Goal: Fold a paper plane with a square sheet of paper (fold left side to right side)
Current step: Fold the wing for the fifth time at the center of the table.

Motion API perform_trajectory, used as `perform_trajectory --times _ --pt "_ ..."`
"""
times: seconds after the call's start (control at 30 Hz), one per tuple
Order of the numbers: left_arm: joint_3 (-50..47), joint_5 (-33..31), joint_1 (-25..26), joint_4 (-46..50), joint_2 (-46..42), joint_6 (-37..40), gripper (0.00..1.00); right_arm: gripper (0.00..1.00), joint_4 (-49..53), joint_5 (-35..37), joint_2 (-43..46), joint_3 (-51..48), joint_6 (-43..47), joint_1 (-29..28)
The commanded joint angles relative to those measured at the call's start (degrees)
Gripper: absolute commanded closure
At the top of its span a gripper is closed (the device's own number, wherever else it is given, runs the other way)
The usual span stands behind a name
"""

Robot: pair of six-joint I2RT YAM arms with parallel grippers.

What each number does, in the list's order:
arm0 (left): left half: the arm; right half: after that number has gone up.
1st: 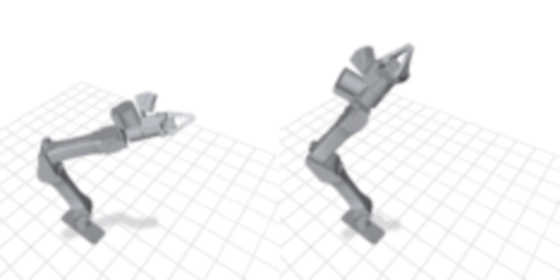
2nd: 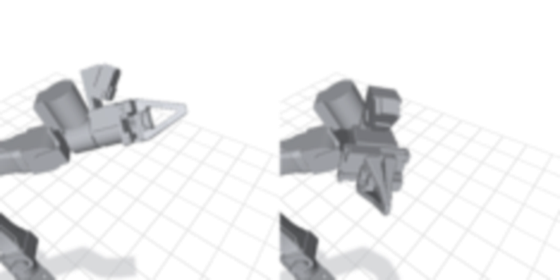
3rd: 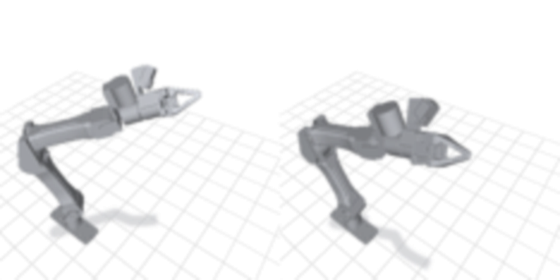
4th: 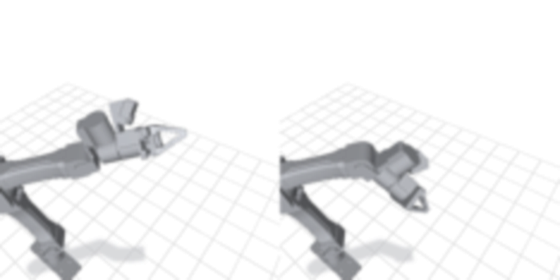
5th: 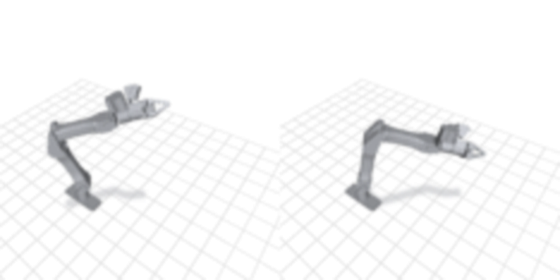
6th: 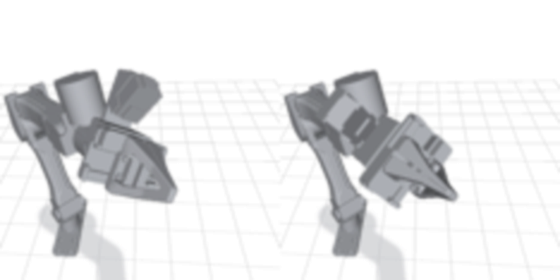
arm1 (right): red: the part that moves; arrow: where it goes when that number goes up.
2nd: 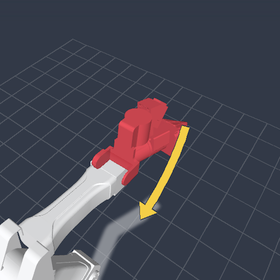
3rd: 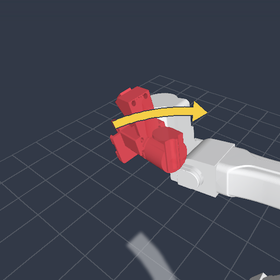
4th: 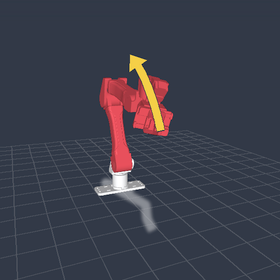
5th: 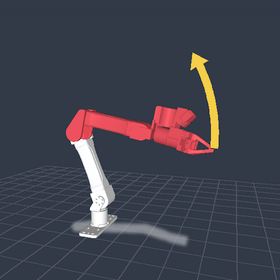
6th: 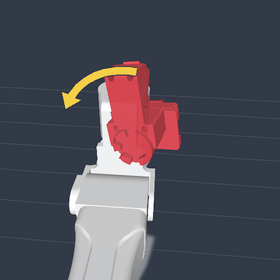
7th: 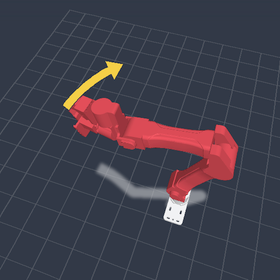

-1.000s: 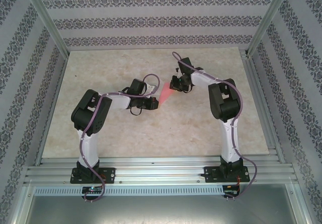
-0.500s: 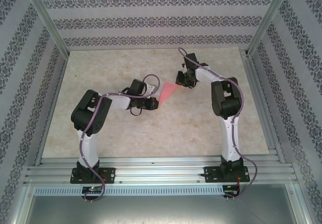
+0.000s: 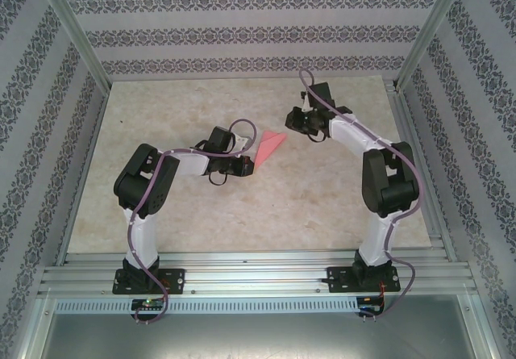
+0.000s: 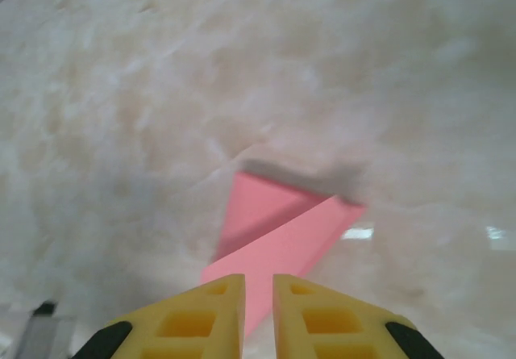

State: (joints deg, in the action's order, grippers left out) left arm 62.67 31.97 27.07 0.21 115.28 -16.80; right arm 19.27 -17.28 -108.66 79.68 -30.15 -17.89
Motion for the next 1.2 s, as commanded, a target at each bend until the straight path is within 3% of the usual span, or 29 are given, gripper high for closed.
perform_trajectory --times 0.0,0.17,0.47,1.17 --pt "-3.1 -6.3 0.2 14.3 2.7 1.7 1.00 0.83 -10.4 -6.2 -2.8 -4.9 -8.1 -3.5" --pt "-3.3 -6.0 0.3 14.0 2.6 1.7 1.00 0.83 -11.0 -6.1 -8.7 -2.2 -9.4 -6.5" --pt "-5.8 -6.0 0.2 13.2 1.1 1.5 1.00 0.83 -3.5 -0.4 -16.0 1.3 -8.6 -6.6" --pt "-19.1 -7.4 0.0 9.7 -7.2 -1.5 1.00 0.83 3.9 3.1 -17.8 4.1 -5.4 -5.7"
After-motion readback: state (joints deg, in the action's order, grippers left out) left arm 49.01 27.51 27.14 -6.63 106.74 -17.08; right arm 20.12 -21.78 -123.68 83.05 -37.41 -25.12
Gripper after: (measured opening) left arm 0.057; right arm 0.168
